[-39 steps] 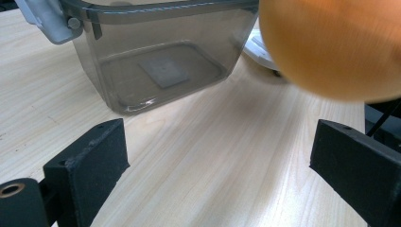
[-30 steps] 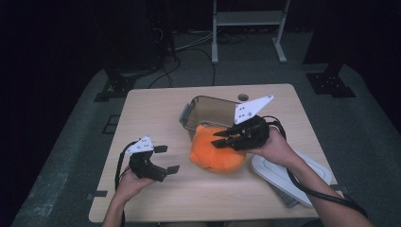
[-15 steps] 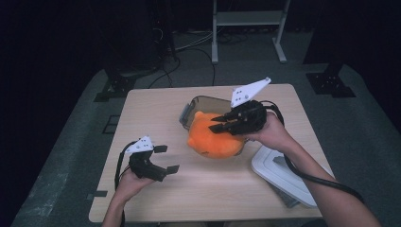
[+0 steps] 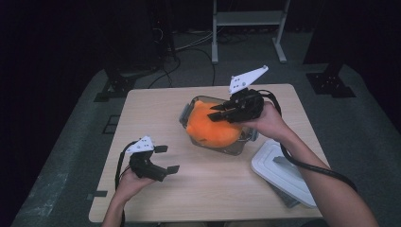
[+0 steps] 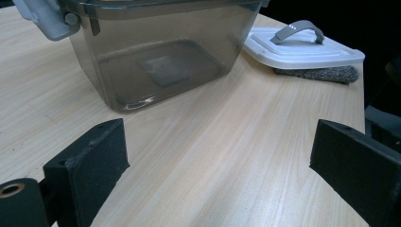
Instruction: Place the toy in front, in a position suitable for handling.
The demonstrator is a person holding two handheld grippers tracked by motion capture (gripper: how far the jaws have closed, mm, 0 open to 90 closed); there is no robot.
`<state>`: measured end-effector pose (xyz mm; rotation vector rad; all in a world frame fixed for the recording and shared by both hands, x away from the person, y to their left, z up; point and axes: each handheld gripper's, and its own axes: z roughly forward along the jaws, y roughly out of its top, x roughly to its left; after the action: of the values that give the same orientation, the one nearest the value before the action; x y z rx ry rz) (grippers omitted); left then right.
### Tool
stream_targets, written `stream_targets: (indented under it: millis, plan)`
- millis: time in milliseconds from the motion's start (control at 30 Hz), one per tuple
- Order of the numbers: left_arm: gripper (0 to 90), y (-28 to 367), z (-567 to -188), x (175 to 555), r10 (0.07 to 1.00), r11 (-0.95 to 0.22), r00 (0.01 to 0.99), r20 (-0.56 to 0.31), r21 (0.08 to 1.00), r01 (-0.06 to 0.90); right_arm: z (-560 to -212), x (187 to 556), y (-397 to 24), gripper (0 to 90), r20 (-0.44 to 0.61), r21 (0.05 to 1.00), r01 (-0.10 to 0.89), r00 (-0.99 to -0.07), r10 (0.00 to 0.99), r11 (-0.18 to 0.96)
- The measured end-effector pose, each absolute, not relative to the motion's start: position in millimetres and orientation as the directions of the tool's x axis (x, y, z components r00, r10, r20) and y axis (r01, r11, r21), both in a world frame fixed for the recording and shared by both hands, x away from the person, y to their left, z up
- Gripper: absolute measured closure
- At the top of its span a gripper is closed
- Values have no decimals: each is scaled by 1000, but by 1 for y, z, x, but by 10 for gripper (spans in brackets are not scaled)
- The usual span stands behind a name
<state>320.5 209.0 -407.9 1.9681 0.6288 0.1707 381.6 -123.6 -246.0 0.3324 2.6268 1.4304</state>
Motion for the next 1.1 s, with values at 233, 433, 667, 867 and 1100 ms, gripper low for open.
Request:
stream_targets:
  millis: [233, 433, 667, 867, 1100]
  plan:
    - [39, 208, -409, 323, 497, -345, 854, -153, 868, 356, -248, 392, -121, 733, -6, 840, 140, -964, 267, 524]
    - [39, 208, -408, 327, 493, -343, 857, -149, 872, 349, -250, 404, -121, 734, -1, 840, 150, -960, 279, 522]
    - [40, 206, -408, 328, 485, -339, 860, -158, 873, 351, -252, 418, -123, 733, 0, 838, 167, -952, 305, 520]
    - [39, 205, -409, 328, 479, -343, 863, -158, 872, 350, -255, 429, -123, 733, -2, 834, 178, -946, 324, 523]
    - [39, 204, -410, 329, 477, -347, 865, -158, 870, 350, -265, 443, -125, 733, 7, 830, 202, -936, 352, 520]
